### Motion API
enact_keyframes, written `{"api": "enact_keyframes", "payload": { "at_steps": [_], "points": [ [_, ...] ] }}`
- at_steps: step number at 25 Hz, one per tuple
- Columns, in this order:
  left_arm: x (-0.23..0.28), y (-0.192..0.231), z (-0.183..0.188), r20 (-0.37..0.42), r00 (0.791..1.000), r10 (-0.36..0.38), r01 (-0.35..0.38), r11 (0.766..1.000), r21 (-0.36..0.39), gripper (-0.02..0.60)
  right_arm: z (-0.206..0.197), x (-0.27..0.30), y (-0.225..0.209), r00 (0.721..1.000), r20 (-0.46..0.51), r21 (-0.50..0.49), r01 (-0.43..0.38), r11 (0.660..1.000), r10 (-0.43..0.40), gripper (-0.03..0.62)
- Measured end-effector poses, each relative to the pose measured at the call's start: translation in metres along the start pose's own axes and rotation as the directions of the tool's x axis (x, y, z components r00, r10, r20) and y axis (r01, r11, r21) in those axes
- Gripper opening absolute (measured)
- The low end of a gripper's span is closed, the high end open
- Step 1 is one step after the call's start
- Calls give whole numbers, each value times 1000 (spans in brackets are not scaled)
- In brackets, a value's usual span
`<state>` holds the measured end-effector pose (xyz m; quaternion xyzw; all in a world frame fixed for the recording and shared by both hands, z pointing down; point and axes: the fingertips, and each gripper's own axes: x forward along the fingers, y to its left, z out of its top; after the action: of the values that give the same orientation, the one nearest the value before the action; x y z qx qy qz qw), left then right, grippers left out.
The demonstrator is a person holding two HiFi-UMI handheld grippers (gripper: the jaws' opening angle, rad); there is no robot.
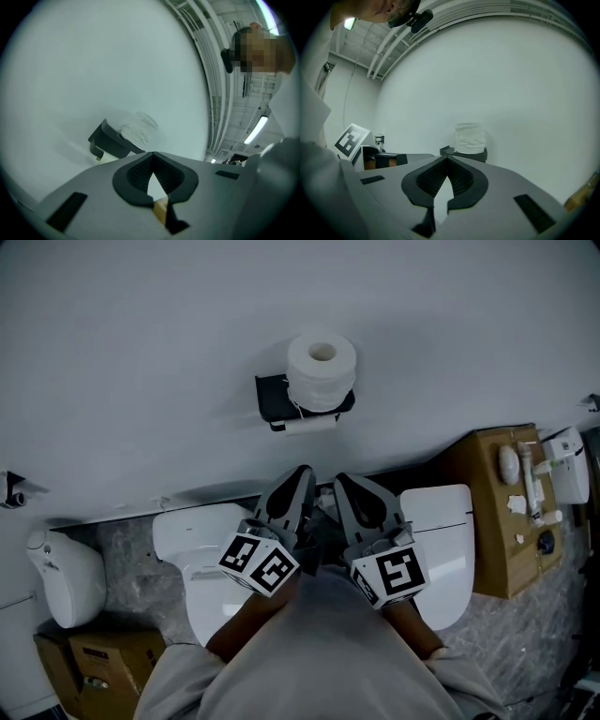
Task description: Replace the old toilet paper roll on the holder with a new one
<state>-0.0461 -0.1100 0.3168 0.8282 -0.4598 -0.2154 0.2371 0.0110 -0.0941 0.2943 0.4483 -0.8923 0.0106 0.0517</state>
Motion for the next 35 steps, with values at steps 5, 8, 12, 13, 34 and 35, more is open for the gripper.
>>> {"api": "enact_keyframes", "payload": {
  "at_steps": [5, 8, 12, 13, 34, 35],
  "points": [
    [18, 30, -13, 58, 997, 40, -25, 971, -239, 5, -1, 8, -10, 1000, -6, 4, 2, 1000, -2, 15],
    [26, 44, -23, 65, 995, 77, -50, 938, -344, 5, -4, 10, -16, 1000, -14, 9, 4, 1000, -4, 15],
    [34, 64, -31, 108, 987, 119, -60, 896, -440, 6, -10, 13, -25, 999, -27, 17, 19, 1000, -19, 15],
    [37, 68, -33, 117, 985, 129, -60, 882, -468, 6, -12, 14, -26, 999, -31, 17, 21, 1000, -21, 15],
    [94, 105, -40, 217, 958, 189, 8, 737, -675, 221, -31, 26, -51, 995, -101, 22, 26, 999, -24, 15],
    [95, 106, -41, 218, 957, 191, 8, 734, -679, 221, -31, 26, -53, 994, -103, 23, 27, 999, -25, 15]
  ]
}}
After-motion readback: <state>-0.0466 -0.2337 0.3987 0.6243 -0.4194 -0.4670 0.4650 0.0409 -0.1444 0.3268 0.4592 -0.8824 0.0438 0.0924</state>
